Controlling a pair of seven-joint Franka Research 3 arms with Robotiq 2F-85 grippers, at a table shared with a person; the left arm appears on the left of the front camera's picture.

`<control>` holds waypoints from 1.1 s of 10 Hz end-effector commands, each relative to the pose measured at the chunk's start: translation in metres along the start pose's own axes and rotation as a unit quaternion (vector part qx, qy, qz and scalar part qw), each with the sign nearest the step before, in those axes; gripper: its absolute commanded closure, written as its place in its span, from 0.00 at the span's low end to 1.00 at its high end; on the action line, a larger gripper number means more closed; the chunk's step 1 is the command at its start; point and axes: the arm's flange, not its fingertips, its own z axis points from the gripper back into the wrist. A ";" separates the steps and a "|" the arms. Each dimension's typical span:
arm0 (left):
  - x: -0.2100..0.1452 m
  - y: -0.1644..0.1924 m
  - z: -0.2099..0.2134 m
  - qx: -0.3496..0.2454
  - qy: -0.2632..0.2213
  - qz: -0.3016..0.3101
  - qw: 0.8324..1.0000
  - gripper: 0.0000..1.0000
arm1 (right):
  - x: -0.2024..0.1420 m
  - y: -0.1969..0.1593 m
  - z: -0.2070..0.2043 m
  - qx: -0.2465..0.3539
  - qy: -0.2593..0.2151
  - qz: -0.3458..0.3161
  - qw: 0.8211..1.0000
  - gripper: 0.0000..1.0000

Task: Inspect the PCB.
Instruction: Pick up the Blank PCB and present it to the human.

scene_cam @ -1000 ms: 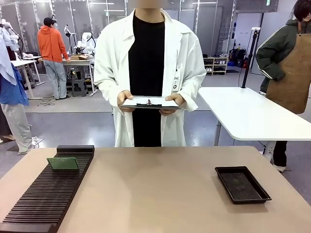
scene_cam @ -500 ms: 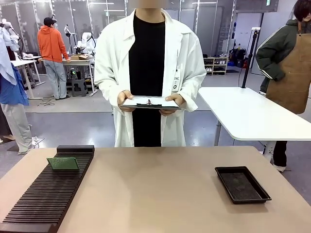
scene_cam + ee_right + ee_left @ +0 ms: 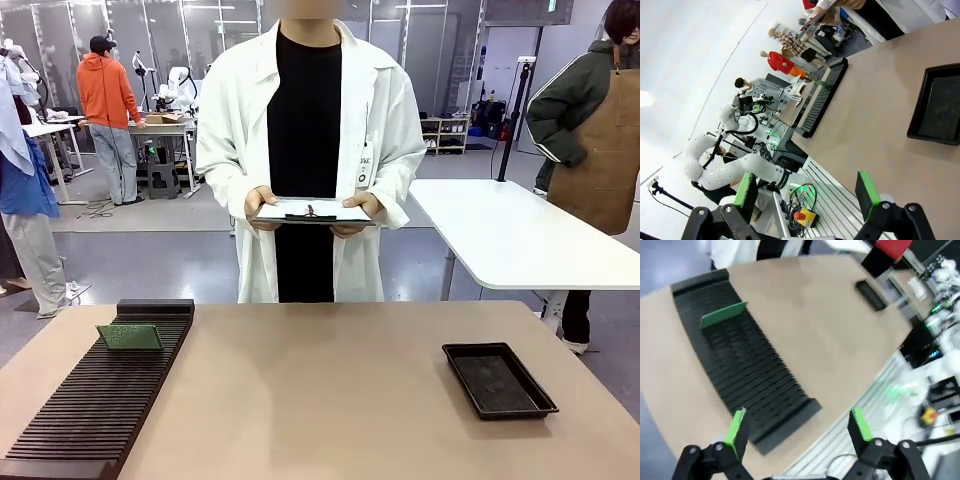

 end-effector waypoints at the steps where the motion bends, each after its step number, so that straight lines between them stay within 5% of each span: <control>1: 0.039 -0.009 -0.056 0.093 0.078 -0.078 0.989 0.00 | 0.001 0.000 0.001 0.005 -0.005 0.007 1.000 0.00; 4: 0.097 -0.031 -0.116 0.142 0.148 -0.231 0.951 0.00 | 0.001 0.000 0.001 0.005 -0.005 0.007 1.000 0.00; 7: 0.122 -0.027 -0.162 0.175 0.217 -0.316 0.907 0.00 | 0.001 0.000 0.001 0.005 -0.005 0.007 1.000 0.00; 11: 0.119 -0.023 -0.174 0.166 0.235 -0.329 0.900 0.00 | 0.001 0.000 0.001 0.005 -0.005 0.007 1.000 0.00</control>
